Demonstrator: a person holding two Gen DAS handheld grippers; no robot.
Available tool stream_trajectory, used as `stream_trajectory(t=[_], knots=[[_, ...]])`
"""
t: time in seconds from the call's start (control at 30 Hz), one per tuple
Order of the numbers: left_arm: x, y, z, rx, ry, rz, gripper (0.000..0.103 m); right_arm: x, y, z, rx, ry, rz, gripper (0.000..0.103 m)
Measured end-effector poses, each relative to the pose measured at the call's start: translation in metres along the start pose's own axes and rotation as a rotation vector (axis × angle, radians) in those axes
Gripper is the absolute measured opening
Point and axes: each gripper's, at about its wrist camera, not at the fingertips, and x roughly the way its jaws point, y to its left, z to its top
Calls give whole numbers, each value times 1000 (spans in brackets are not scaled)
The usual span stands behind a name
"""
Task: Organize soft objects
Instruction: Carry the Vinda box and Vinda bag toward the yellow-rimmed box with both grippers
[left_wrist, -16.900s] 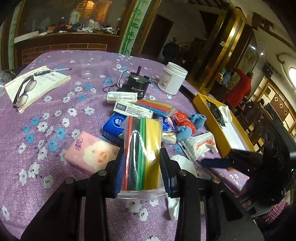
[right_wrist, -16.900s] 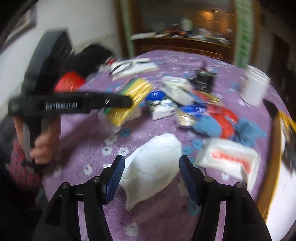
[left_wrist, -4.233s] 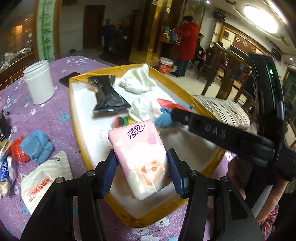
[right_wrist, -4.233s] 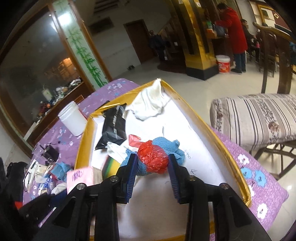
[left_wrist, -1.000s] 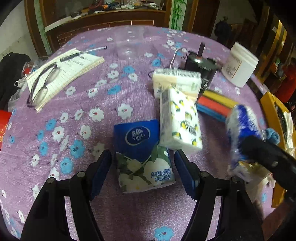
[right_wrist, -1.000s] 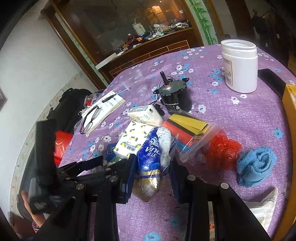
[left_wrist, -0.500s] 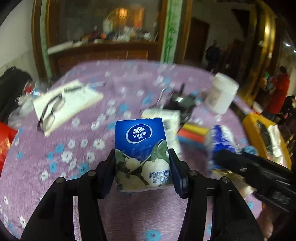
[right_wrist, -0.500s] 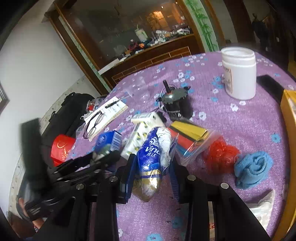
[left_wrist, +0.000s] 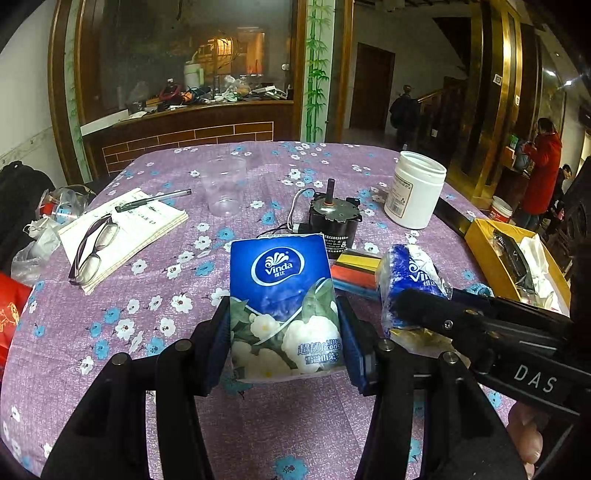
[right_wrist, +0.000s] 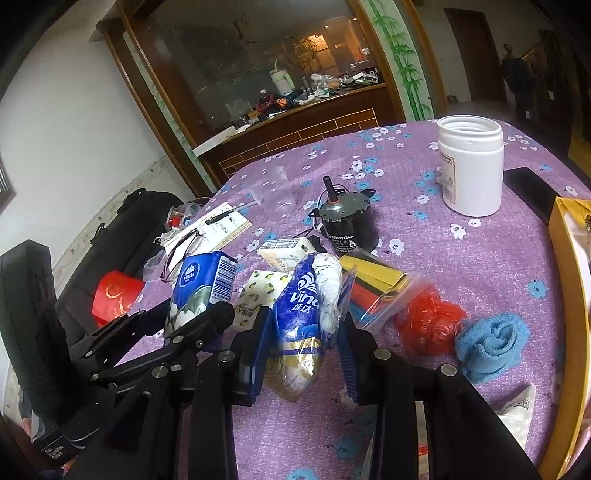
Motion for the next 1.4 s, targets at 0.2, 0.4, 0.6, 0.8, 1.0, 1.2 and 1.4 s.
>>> stream_trajectory(t=[0.2, 0.4, 0.6, 0.8, 1.0, 1.2, 1.4], knots=[[0, 0, -1, -1, 2, -13, 52, 3, -4, 1, 19, 9, 11, 35], [0, -1, -1, -1, 9, -23, 52, 5, -11, 2, 47, 19, 24, 35], [1, -3, -2, 0, 25, -42, 52, 4, -15, 3, 68, 19, 45, 35], [2, -6, -3, 6, 27, -37, 52, 2, -17, 4, 87, 14, 58, 35], [3, -8, -4, 8, 22, -38, 52, 1, -25, 4, 111, 6, 40, 35], [4, -9, -5, 11, 36, -59, 52, -5, -33, 7, 140, -18, -3, 35], [-3, -20, -8, 45, 27, -97, 52, -46, -38, -5, 177, -94, -46, 35]])
